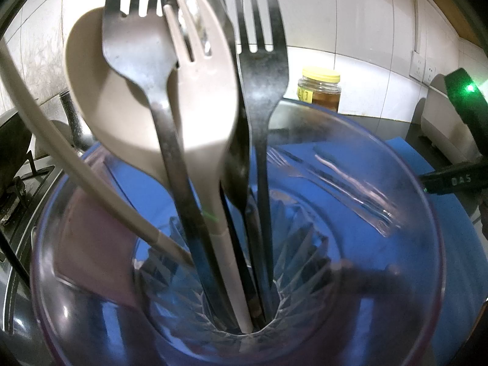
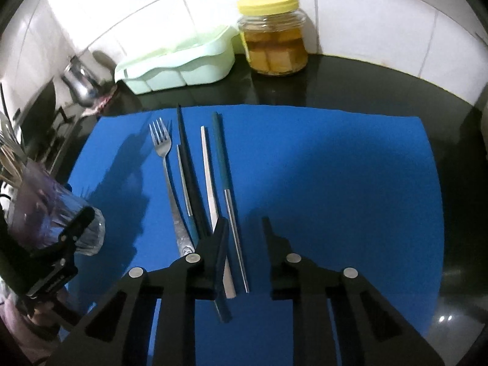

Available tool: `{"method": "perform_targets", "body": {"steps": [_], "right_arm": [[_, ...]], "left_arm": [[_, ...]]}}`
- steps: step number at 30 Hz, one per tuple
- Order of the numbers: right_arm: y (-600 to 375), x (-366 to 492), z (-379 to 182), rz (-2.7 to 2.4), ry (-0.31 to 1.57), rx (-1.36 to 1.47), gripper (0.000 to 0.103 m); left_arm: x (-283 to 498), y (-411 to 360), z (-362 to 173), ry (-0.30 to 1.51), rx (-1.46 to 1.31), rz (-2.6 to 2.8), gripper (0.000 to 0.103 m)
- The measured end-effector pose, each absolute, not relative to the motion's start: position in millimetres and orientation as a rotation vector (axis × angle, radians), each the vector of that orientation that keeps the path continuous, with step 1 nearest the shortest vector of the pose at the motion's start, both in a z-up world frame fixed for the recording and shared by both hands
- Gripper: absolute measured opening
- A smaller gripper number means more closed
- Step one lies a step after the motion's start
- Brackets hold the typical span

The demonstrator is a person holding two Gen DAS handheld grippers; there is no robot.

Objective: Organize utensils
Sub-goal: 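Lower the right gripper onto the teal chopstick and grasp it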

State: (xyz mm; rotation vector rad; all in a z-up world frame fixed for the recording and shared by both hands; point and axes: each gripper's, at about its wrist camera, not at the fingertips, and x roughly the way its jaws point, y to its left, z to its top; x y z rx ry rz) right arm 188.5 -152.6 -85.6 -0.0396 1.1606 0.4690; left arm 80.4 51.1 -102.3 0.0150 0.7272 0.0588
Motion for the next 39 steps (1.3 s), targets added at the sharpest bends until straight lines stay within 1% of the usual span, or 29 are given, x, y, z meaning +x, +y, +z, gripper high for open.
{"method": "perform_targets", "body": {"steps": [7,16,22,29,30,31,34,39], "right_arm": [[-132.9,202.2,-93.0,0.498,1.183,-0.125,0.020],[-103.2,219.5,-97.3,0.535,1.217,-0.308,0.019],[-92.4,234.0,-100.7,0.548,1.270,-0.381,0.019],[-75.8,246.6,-102.3,0.572,1.382,-0.489,0.019],[-73.3,248.4,-102.2,0.582,1.391,-0.486,0.015],[-72.2,249.2,-102.0,0.585,1.393,-0.485,0.008],[-76.4,253.8,-100.5,0.582,1.393,-0.442,0.008],[-97.8,255.8,-98.6,0.579,1.386,-0.240,0.008]], "left_arm": [[80.3,51.2,-102.3,0.727,0.015,0.059,0.079],[80.4,51.5,-102.3,0.727,0.015,0.059,0.079],[80.2,51.5,-102.3,0.727,0.015,0.059,0.079],[80.0,51.4,-102.3,0.727,0.015,0.059,0.080],[80.1,51.4,-102.3,0.727,0.015,0.059,0.079],[80.0,51.4,-102.3,0.727,0.015,0.058,0.080],[80.1,51.3,-102.4,0.727,0.015,0.058,0.080],[80.0,51.4,-102.4,0.727,0.015,0.059,0.079]]}}
